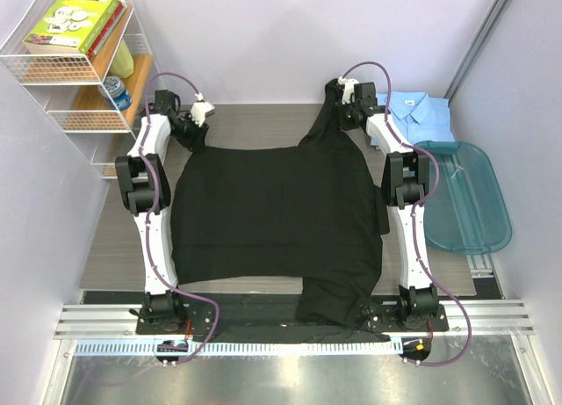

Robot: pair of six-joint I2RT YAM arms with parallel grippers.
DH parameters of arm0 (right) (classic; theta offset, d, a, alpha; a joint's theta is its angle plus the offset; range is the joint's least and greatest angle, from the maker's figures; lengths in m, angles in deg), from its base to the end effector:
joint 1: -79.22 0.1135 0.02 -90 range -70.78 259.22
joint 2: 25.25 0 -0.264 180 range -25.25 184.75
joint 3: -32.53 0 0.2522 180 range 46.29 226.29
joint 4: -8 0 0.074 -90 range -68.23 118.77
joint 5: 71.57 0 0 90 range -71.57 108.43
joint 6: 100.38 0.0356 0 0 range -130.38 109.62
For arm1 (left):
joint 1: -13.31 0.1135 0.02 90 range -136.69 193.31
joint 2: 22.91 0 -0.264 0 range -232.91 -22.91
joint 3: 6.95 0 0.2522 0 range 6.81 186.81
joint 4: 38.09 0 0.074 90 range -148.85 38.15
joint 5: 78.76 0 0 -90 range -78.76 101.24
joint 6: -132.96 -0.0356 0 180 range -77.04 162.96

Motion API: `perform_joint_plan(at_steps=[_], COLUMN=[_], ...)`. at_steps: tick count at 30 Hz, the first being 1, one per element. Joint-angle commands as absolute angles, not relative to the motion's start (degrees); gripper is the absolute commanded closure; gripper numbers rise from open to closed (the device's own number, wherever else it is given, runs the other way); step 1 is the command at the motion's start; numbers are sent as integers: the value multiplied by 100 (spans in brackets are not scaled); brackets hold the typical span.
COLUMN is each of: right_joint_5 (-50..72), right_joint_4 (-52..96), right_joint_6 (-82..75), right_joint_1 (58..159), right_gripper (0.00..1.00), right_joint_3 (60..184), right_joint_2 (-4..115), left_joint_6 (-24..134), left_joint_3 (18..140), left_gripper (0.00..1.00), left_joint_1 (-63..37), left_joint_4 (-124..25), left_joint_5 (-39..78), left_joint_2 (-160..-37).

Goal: Fold and stack the long sleeve shirts
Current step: Neatly place the folded shirt into the bin

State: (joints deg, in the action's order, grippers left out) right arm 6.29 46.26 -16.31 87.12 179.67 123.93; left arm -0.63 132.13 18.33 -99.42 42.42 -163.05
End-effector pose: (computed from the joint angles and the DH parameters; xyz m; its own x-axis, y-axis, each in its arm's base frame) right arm 0.5752 0.0874 0.1694 -0.6069 -0.1862 -0.7726 -0.3579 0.9321 0.0565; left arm 0.5228 0.0274 0.1855 -0.5262 0.5459 -0.6520 0.7275 0.6860 -0.0127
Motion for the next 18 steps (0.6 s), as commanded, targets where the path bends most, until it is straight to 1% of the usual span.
perform_joint_plan(at_steps=[1, 4, 5, 7, 8, 9, 10, 13, 18], right_joint_5=[613, 630, 630, 683, 700, 727, 736, 718, 648], right_joint_4=[4488, 4479, 4479, 4462, 4444, 4444, 4435, 4400, 4374], right_joint_6=[-1749, -1767, -1758, -1793, -1802, -1794, -1802, -1793, -1828], right_joint_1=[8704, 8704, 8704, 8704, 8695, 8704, 8704, 8686, 8677], right_gripper=[99, 99, 99, 99, 99, 99, 99, 99, 99], right_joint_3=[18024, 18076, 18146, 18217, 18278, 18313, 18348, 18393, 18331], right_joint_2=[11924, 11950, 11985, 12021, 12056, 12065, 12074, 12030, 11863], left_joint_6=[-397, -354, -319, -283, -283, -283, -283, -318, -345], left_joint_3=[13153, 13161, 13162, 13153, 13161, 13170, 13179, 13188, 13179], left_gripper=[62, 68, 72, 77, 82, 85, 91, 100, 100], left_joint_1=[1867, 1867, 1867, 1867, 1867, 1867, 1858, 1858, 1867], left_joint_4=[-9932, -9817, -9791, -9703, -9694, -9677, -9659, -9676, -9650], left_joint_5=[4069, 3999, 4007, 4007, 3999, 3981, 3946, 3928, 3963], left_joint_2=[-16345, -16363, -16371, -16354, -16363, -16363, -16363, -16336, -16275])
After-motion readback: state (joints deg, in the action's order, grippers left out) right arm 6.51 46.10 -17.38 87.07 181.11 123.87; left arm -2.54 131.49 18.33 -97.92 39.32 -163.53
